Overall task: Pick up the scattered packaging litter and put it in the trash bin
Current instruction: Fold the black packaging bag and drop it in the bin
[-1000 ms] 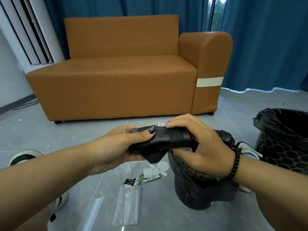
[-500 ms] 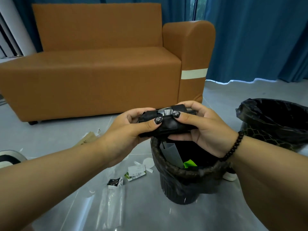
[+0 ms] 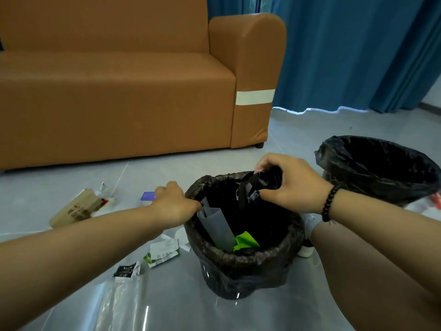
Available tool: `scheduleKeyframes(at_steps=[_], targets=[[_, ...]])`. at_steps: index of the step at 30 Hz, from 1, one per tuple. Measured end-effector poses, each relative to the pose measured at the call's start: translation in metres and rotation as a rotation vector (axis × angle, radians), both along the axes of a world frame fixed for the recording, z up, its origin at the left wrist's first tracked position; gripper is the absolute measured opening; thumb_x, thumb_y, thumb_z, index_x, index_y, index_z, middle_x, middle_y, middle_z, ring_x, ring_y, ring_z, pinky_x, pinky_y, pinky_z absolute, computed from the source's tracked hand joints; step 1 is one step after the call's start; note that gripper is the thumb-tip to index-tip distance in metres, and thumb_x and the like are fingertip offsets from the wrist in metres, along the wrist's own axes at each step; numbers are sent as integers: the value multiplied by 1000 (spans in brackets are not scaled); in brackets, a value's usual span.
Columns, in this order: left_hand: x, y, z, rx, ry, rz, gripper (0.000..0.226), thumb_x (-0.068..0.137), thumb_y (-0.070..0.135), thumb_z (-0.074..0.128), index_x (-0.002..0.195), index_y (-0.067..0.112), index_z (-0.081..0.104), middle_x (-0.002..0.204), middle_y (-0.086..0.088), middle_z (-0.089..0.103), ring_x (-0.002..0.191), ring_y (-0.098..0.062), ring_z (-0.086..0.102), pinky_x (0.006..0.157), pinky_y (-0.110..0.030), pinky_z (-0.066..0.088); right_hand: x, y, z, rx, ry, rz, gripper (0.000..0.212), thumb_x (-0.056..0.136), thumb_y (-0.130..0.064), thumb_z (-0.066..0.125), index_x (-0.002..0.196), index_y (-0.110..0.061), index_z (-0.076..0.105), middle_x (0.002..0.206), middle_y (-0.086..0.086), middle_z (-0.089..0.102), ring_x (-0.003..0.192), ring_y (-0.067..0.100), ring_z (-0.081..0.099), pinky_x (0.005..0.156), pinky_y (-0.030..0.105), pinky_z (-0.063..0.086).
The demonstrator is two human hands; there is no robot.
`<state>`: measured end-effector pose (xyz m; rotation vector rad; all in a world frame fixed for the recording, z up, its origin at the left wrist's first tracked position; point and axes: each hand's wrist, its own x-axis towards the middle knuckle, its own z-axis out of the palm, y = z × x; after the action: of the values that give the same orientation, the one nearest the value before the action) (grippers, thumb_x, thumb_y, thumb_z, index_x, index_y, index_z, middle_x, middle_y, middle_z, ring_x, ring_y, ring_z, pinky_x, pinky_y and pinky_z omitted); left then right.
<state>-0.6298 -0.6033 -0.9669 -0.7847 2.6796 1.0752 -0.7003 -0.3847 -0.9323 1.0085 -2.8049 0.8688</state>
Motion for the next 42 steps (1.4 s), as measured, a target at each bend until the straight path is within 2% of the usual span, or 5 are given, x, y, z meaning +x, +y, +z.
scheduleKeyframes(at_steps=[8, 19, 27, 35, 42], targets=[[-9, -5, -26, -24, -83, -181, 9, 91, 13, 44, 99, 9, 44, 95, -13, 60, 81, -25, 63, 61, -32, 52, -16, -44, -56, 479, -4, 266, 35, 76, -10, 64, 104, -23, 48, 110, 1, 43, 94, 24, 53, 79, 41, 51], [-6, 14, -34, -261, 30, -431, 13, 93, 23, 43, 96, 11, 42, 81, -2, 50, 71, -18, 52, 57, -30, 39, -27, -72, -124, 836, -115, 338, 48, 81, -9, 65, 124, -12, 44, 123, 13, 41, 106, 31, 51, 71, 30, 40], [-4, 9, -34, -256, 19, -482, 21, 91, 28, 44, 101, 10, 45, 91, -8, 57, 83, -25, 56, 69, -34, 47, -41, -68, -155, 757, -299, 288, 46, 77, -24, 74, 114, -13, 49, 122, 12, 50, 112, 29, 50, 91, 35, 46], [-1, 0, -37, -202, 11, -446, 44, 92, 50, 41, 120, 16, 45, 86, -1, 65, 85, -18, 62, 80, -36, 51, -44, -55, -121, 687, -446, 210, 93, 63, -26, 86, 140, -16, 34, 137, 3, 45, 120, 20, 50, 98, 31, 46], [20, -16, -28, -175, 10, -423, 60, 93, 54, 36, 141, 18, 31, 91, 3, 71, 86, -12, 65, 85, -34, 52, -34, -36, -95, 510, -450, 183, 62, 70, -17, 81, 125, -15, 53, 123, 5, 57, 112, 21, 57, 96, 33, 48]])
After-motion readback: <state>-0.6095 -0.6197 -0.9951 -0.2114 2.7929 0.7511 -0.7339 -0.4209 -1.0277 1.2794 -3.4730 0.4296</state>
